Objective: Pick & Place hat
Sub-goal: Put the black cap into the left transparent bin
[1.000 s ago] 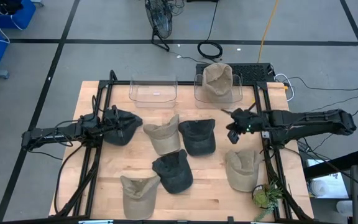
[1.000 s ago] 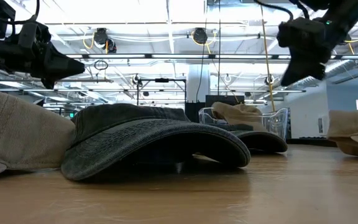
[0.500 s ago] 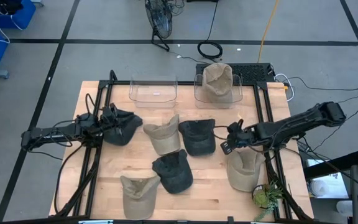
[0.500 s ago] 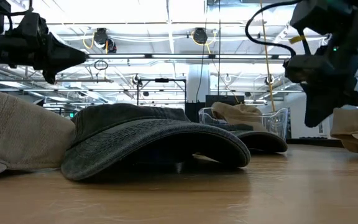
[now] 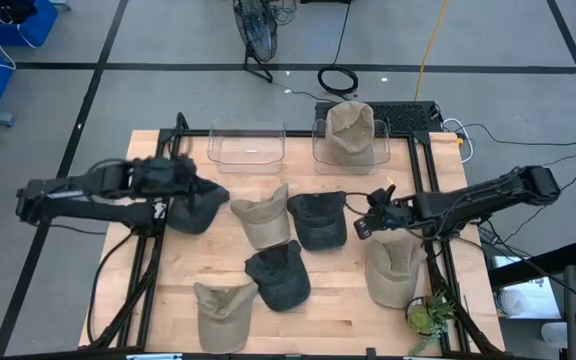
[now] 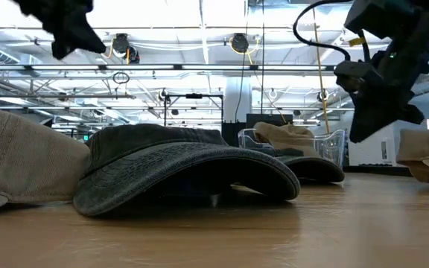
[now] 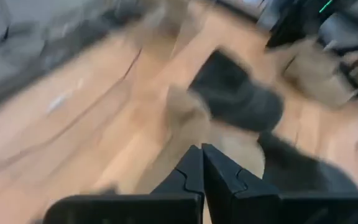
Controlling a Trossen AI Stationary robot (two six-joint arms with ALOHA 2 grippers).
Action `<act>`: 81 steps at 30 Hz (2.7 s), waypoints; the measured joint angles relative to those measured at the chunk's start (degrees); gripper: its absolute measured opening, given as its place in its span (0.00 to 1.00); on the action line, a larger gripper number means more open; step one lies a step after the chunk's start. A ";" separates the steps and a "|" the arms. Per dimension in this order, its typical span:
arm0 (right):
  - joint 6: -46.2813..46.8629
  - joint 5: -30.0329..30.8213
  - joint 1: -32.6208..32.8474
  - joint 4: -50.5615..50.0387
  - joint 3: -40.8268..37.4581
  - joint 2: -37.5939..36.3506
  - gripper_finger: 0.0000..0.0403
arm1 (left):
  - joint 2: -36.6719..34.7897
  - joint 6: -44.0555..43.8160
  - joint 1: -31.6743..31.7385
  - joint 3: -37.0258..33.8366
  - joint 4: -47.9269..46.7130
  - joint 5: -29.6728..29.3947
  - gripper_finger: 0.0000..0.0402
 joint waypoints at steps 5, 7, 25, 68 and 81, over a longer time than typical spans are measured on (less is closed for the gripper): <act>-6.35 0.03 -2.68 1.10 0.00 -2.70 0.00 | 9.80 -10.43 4.79 14.78 -23.78 -4.23 0.03; -9.17 0.02 -3.45 2.50 0.00 -3.49 0.00 | 12.26 -12.57 7.92 18.06 -31.61 -4.90 0.07; -24.27 -0.60 -4.14 7.16 0.00 -6.14 0.00 | 25.76 -6.12 32.60 10.86 -37.55 9.02 0.55; -26.80 -0.45 -4.14 10.28 -0.02 -6.14 0.00 | 41.30 -3.64 37.94 -4.12 -28.29 15.04 0.04; -28.96 -0.26 -4.84 10.31 -0.02 -6.14 0.00 | 19.56 -25.66 19.57 8.79 -37.14 14.25 0.02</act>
